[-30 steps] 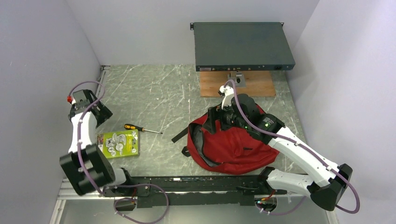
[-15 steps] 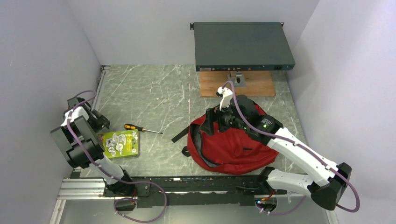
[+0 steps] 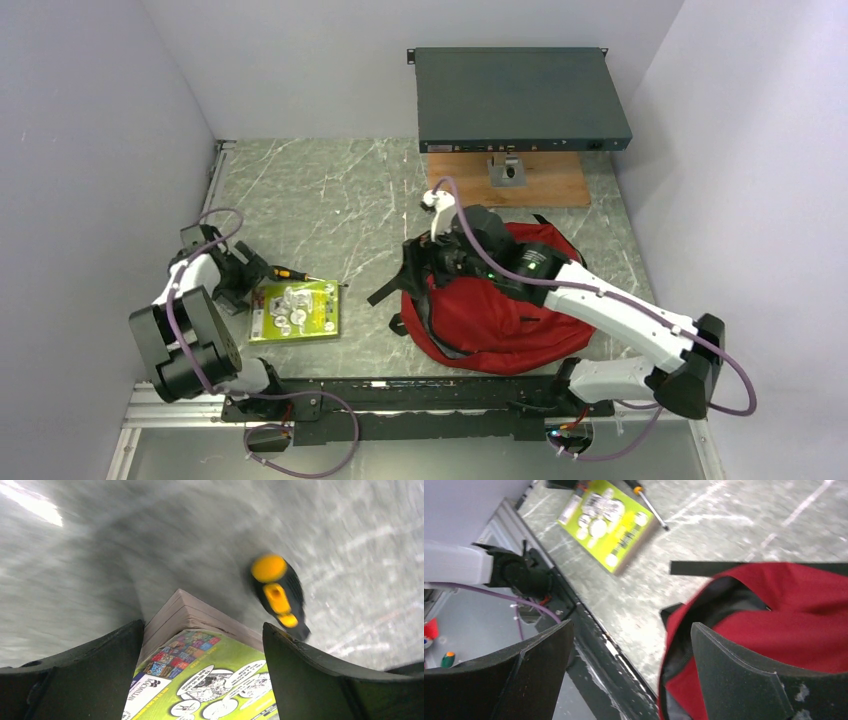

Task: Pack the student bag
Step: Pick up the book from the center of the board.

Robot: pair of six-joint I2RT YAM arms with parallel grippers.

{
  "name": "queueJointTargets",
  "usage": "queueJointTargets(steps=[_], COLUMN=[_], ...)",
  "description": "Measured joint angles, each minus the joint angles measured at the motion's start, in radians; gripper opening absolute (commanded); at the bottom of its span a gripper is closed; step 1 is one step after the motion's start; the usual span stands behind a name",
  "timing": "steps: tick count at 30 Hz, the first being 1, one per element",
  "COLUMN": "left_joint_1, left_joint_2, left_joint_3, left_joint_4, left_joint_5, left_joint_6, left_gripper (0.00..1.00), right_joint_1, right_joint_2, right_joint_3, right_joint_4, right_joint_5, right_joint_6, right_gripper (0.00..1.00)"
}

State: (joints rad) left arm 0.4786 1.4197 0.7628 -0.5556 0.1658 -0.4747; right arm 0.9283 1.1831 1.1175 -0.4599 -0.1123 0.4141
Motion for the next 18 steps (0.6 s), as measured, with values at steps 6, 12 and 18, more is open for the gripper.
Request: queueJointTargets(steps=[6,12,18], left_joint_1=[-0.179,-0.335,-0.388], left_joint_2=[-0.099,-0.245,-0.452], left_joint_3=[-0.078,-0.063,0.006], left_joint_4=[0.027,-0.023,-0.115], left_joint_5=[0.091,0.007,-0.093], left_joint_6=[-0.068,-0.087,-0.104], left_gripper=[1.00,1.00,1.00], right_joint_1=[0.097,0.103,0.103], right_joint_2=[0.129,0.312,0.476], right_joint_3=[0.039,0.041,0.145], right_joint_4=[0.120,0.200,0.122], right_joint_5=[-0.023,-0.053,-0.048], right_joint_6=[0.063,0.105,0.040], right_gripper=[0.87,0.87,0.87])
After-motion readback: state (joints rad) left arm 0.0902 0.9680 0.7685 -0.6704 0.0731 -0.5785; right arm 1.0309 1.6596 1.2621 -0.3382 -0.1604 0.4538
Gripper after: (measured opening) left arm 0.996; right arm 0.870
